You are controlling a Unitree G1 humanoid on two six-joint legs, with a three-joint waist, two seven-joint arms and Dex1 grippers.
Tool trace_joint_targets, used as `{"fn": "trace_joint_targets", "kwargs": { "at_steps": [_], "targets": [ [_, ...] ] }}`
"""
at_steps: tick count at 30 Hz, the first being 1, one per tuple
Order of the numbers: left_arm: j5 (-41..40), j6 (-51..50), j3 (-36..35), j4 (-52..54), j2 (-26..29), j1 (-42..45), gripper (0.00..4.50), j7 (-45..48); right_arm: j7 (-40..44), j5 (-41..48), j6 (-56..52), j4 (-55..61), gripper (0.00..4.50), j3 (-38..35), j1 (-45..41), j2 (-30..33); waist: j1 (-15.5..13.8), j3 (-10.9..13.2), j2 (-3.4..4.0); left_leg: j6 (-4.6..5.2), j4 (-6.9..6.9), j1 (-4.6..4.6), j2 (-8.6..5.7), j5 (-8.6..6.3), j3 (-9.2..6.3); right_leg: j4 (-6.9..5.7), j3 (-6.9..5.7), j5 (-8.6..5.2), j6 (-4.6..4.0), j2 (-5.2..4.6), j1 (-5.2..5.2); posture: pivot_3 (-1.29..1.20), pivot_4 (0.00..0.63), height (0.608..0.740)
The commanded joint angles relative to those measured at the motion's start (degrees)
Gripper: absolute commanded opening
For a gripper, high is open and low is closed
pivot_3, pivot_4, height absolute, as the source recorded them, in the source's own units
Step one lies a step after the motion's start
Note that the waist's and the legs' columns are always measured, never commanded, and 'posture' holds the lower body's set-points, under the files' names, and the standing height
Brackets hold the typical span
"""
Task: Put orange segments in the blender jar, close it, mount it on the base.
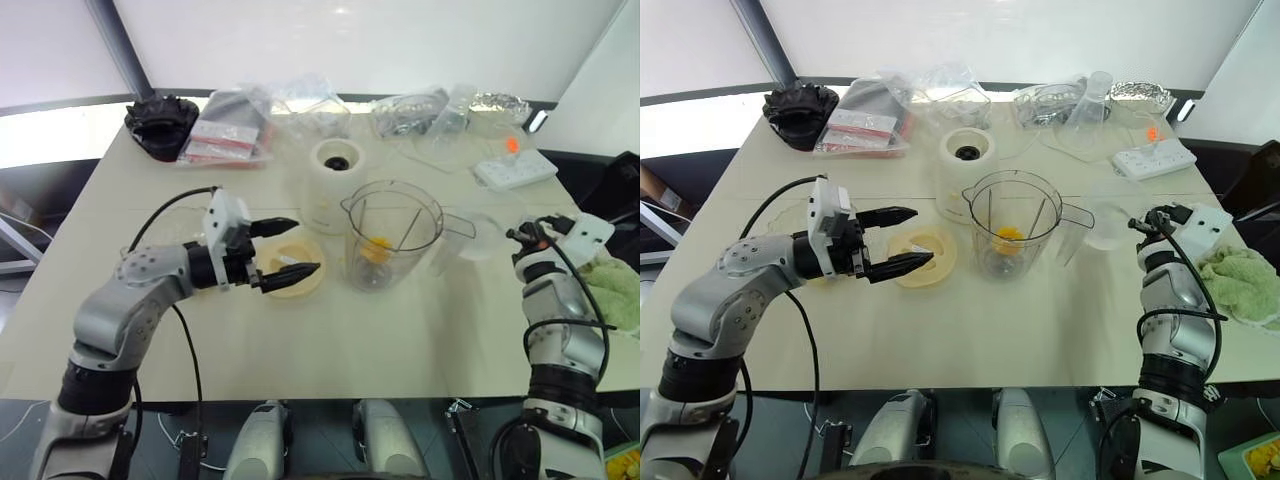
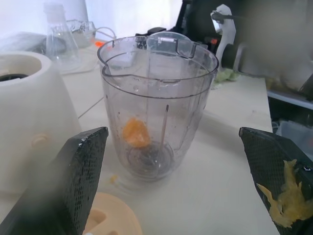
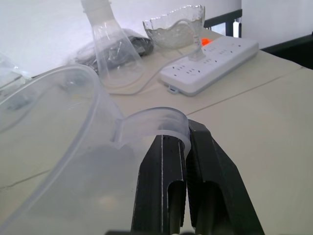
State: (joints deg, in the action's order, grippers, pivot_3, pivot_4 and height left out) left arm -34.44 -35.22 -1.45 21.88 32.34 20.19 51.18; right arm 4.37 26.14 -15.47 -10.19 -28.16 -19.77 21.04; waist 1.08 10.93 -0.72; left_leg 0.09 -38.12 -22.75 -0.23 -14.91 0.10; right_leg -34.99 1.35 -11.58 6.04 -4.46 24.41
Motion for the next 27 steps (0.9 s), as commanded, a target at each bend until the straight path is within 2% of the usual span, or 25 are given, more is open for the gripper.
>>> {"fn": "trace_joint_targets", "kwargs": {
  "at_steps": [1, 13, 27],
  "targets": [
    [-1.1, 1.4, -1.3, 1.1, -0.3, -0.7, 4.5, -0.5, -0.1, 1.4, 0.1, 6.1, 0.04, -2.5, -3.1, 3.6, 0.0, 0.0, 0.01, 0.0, 0.0, 0.0, 0.0, 0.0, 0.01, 0.0, 0.0, 0.0, 0.0, 0.0, 0.01, 0.0, 0.15, 0.74],
    [-0.3, 2.5, -0.1, 0.4, -1.0, -1.1, 4.5, -1.0, 2.4, 1.8, -7.5, 12.0, 0.04, -1.3, -9.2, 13.1, -0.1, 0.0, 0.03, 0.0, 0.0, -0.07, -0.02, 0.0, 0.01, 0.01, -0.01, 0.0, 0.0, 0.01, 0.07, 0.0, 0.15, 0.74],
    [0.2, 5.9, -1.3, -2.4, -1.6, -0.8, 4.5, -1.7, 12.3, 0.2, -11.9, 18.6, 0.04, 4.5, -10.4, 21.3, -0.3, 0.0, 0.03, 0.0, -0.01, -0.34, -0.02, 0.0, 0.02, 0.08, -0.03, 0.0, 0.0, 0.0, 0.26, 0.0, 0.15, 0.74]
  ]
}}
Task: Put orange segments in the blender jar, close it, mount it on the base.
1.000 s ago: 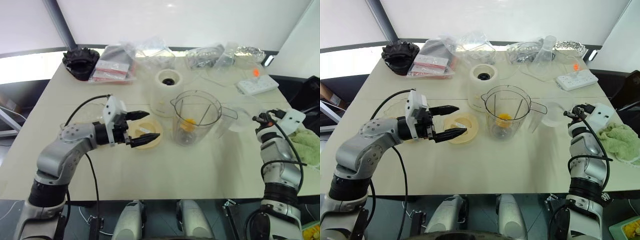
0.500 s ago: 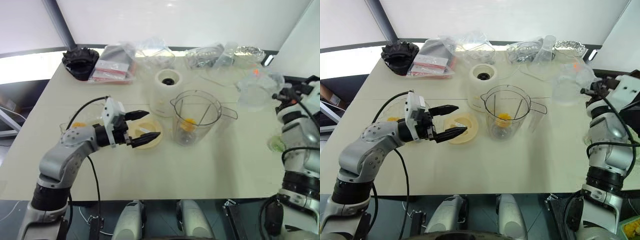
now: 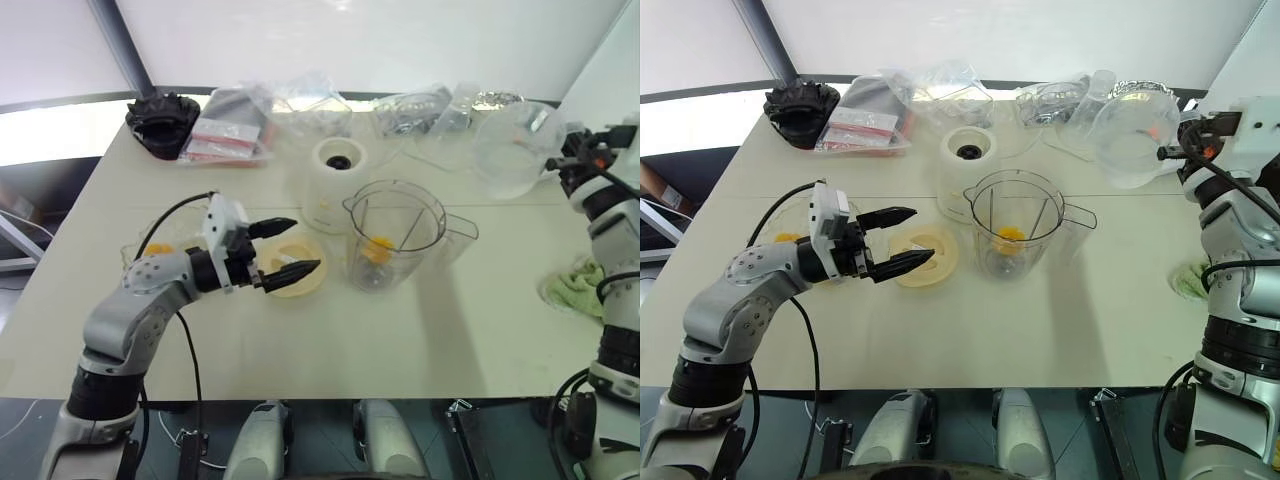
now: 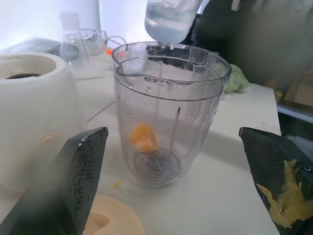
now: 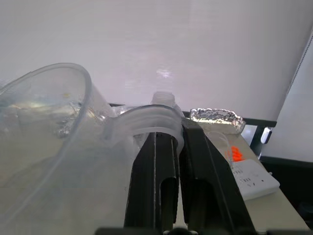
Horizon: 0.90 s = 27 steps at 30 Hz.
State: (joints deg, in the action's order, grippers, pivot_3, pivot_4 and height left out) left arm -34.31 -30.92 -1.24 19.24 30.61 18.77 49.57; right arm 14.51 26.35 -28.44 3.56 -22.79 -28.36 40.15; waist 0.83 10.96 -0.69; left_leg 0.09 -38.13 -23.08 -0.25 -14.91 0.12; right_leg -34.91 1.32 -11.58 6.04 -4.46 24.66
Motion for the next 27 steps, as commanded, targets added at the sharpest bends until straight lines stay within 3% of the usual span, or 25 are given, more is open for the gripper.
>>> {"fn": "trace_joint_targets", "kwargs": {
  "at_steps": [1, 27],
  "targets": [
    [0.1, 1.8, -1.4, 0.1, 0.1, 0.7, 4.5, -0.2, 2.6, 0.1, 0.8, 5.0, 0.04, -0.8, -1.8, 2.4, 0.0, 0.0, 0.0, 0.0, 0.0, -0.03, 0.0, 0.0, -0.01, 0.01, -0.01, 0.0, 0.0, 0.0, 0.02, 0.0, 0.15, 0.74],
    [1.2, 2.9, 0.7, -0.1, 0.4, 1.3, 4.5, 0.6, 12.2, -11.9, 9.2, 11.1, 0.04, 5.1, 2.3, 6.1, 0.0, 0.0, -0.01, 0.0, -0.02, -0.22, -0.02, 0.0, 0.1, 0.03, -0.03, 0.01, 0.01, 0.0, 0.2, 0.0, 0.15, 0.74]
  ]
}}
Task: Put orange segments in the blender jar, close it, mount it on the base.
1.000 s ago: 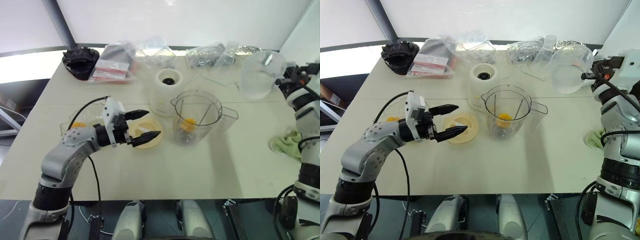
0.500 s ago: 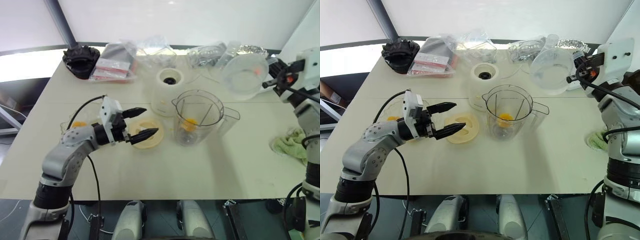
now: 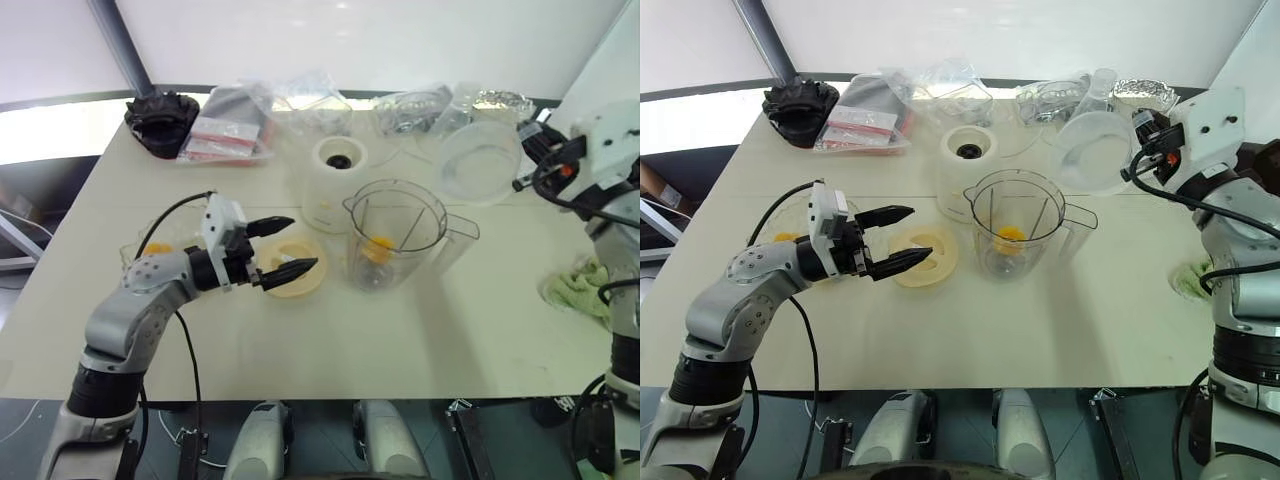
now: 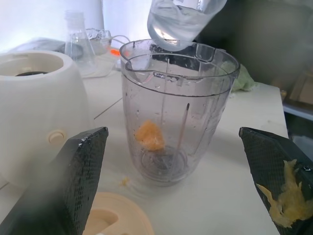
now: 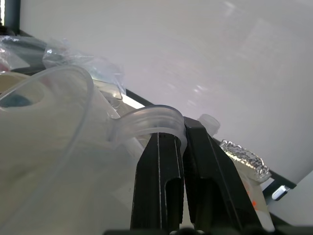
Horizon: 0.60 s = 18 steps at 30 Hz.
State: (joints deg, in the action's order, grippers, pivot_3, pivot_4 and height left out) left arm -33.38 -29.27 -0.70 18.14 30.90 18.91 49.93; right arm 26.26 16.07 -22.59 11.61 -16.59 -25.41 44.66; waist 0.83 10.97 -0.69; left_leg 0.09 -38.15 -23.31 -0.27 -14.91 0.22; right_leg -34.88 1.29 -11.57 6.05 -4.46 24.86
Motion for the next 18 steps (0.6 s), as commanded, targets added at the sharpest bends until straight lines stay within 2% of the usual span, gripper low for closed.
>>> {"fn": "trace_joint_targets", "kwargs": {
  "at_steps": [1, 13, 18],
  "targets": [
    [0.4, 1.2, 0.2, 1.0, 0.0, 1.2, 4.5, 0.3, 0.6, -1.9, 3.7, 3.1, 0.04, -1.0, -0.6, 1.6, 0.0, 0.0, 0.0, 0.0, 0.0, 0.0, 0.0, 0.0, 0.01, 0.0, 0.0, 0.0, 0.0, 0.0, 0.0, 0.0, 0.15, 0.74],
    [0.6, 1.3, 0.6, 1.0, -0.1, 1.3, 4.5, 0.4, 3.3, -6.8, 8.5, 2.3, 0.04, 0.9, 0.1, 2.6, 0.0, 0.0, 0.0, 0.0, 0.0, 0.0, -0.01, 0.0, 0.06, 0.0, 0.0, 0.0, 0.0, 0.0, 0.0, 0.0, 0.15, 0.74],
    [0.8, 1.6, 0.7, 0.8, 0.0, 1.2, 4.5, 0.3, 1.7, -3.9, 4.9, 1.8, 0.04, -1.1, -0.6, -0.3, 0.0, 0.0, 0.0, 0.0, -0.01, 0.01, -0.01, 0.0, 0.06, -0.03, 0.0, 0.0, 0.0, 0.0, 0.0, 0.0, 0.15, 0.74]
  ]
}}
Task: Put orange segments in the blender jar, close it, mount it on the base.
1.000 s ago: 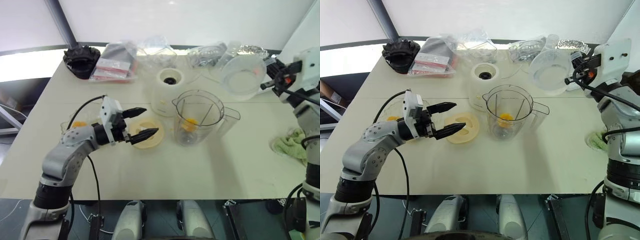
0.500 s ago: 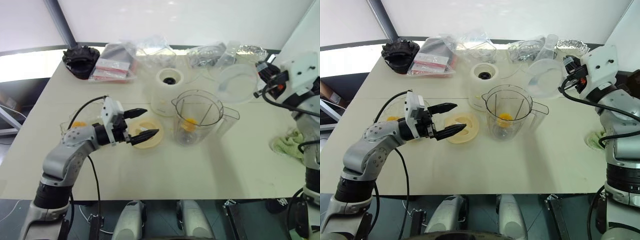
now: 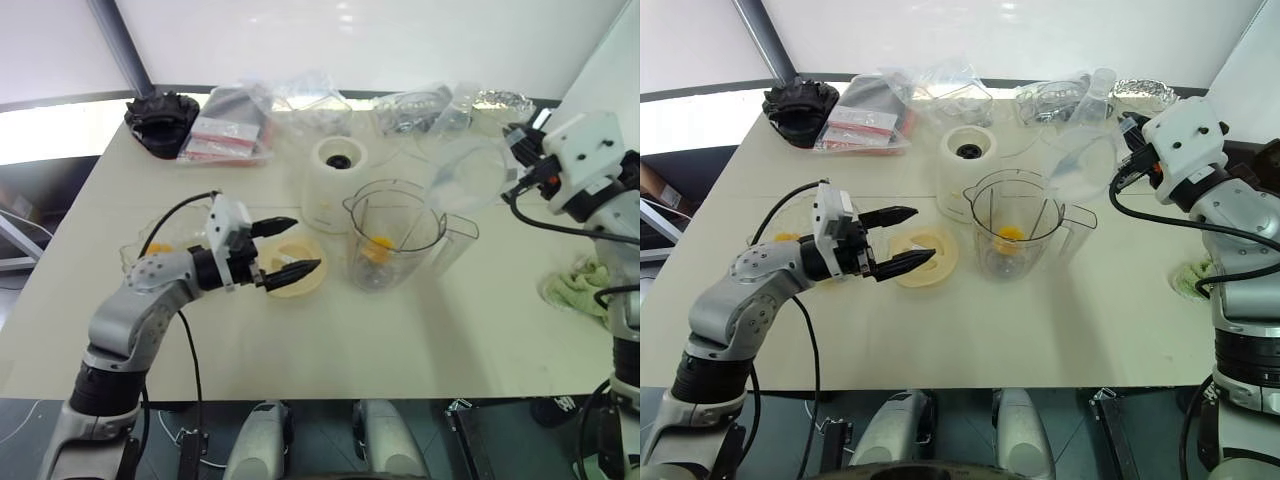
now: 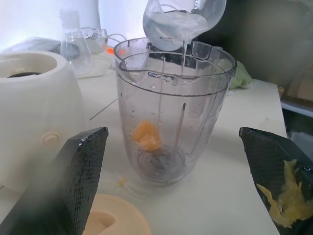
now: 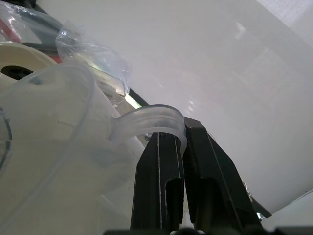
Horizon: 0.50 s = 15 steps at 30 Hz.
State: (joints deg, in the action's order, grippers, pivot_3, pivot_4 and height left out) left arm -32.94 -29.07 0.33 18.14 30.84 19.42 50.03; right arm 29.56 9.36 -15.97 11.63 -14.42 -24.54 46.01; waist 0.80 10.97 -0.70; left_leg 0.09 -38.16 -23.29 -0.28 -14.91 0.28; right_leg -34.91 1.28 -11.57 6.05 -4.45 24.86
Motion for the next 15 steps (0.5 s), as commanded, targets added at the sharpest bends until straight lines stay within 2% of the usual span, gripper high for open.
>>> {"fn": "trace_joint_targets", "kwargs": {
  "at_steps": [1, 6, 10, 15],
  "targets": [
    [0.4, 1.5, -0.3, 0.8, 0.0, 0.7, 4.5, 0.1, -2.2, 3.9, -3.1, 1.7, 0.04, -4.0, -1.8, -2.4, 0.0, 0.0, -0.01, 0.0, 0.0, 0.0, 0.0, 0.0, 0.0, -0.01, 0.0, 0.0, 0.0, 0.0, 0.0, 0.0, 0.15, 0.74],
    [0.5, 1.4, -0.2, 0.9, -0.1, 0.9, 4.5, -0.4, -6.1, 8.2, -9.7, -1.6, 0.04, -9.1, -3.4, -5.6, -0.1, 0.0, -0.01, 0.0, -0.03, 0.0, 0.01, 0.0, -0.03, -0.04, 0.01, 0.01, 0.0, -0.01, 0.0, 0.0, 0.15, 0.74],
    [0.6, 1.4, -0.3, 1.0, 0.0, 0.8, 4.5, -0.6, -10.4, 12.1, -19.2, -3.5, 0.04, -12.7, -4.2, -7.6, -0.2, 0.0, -0.01, 0.0, -0.04, -0.01, 0.03, 0.0, -0.06, -0.04, 0.01, 0.01, 0.0, -0.02, -0.01, 0.0, 0.15, 0.74],
    [0.7, 1.3, -0.4, 1.2, 0.1, 0.6, 4.5, -0.9, -17.4, 16.8, -26.5, -6.2, 0.04, -18.8, -4.5, -12.8, 0.0, 0.0, -0.01, 0.0, -0.03, -0.01, 0.02, 0.0, -0.05, -0.05, 0.0, 0.01, 0.0, 0.0, -0.01, 0.0, 0.15, 0.74]
  ]
}}
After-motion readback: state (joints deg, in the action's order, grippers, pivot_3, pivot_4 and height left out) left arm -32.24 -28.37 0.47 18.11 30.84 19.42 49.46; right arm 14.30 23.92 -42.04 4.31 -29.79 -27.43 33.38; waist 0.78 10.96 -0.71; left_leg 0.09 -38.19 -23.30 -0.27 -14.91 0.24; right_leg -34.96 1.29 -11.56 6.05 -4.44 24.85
